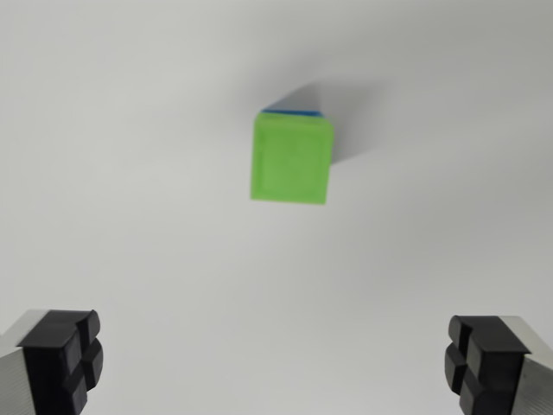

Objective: Stack cube

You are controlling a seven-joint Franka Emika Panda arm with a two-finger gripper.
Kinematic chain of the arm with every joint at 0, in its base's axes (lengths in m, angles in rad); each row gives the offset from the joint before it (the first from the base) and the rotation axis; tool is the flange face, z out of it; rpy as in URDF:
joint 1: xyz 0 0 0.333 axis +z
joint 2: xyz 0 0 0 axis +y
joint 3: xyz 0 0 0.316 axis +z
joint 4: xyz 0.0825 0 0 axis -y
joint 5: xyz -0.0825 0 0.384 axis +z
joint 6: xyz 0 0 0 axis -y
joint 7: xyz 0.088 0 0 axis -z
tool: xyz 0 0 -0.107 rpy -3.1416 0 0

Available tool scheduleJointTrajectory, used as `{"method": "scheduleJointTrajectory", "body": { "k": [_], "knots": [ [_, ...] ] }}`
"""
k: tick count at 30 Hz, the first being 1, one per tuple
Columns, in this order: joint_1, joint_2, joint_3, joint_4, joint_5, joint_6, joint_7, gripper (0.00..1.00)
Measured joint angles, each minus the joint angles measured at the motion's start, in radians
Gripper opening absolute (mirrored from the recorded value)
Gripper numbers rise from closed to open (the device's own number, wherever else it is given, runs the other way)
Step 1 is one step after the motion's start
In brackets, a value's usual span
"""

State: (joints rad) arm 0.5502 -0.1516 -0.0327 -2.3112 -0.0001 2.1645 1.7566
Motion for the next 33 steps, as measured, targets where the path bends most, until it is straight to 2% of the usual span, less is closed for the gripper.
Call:
{"method": "scheduleJointTrajectory", "body": {
  "k": [17, 33],
  "knots": [
    [0.000, -0.046, 0.000, 0.082, -0.001, -0.128, 0.001, 1.00],
    [0.000, -0.054, 0.000, 0.105, -0.001, -0.160, 0.001, 1.00]
  ]
}}
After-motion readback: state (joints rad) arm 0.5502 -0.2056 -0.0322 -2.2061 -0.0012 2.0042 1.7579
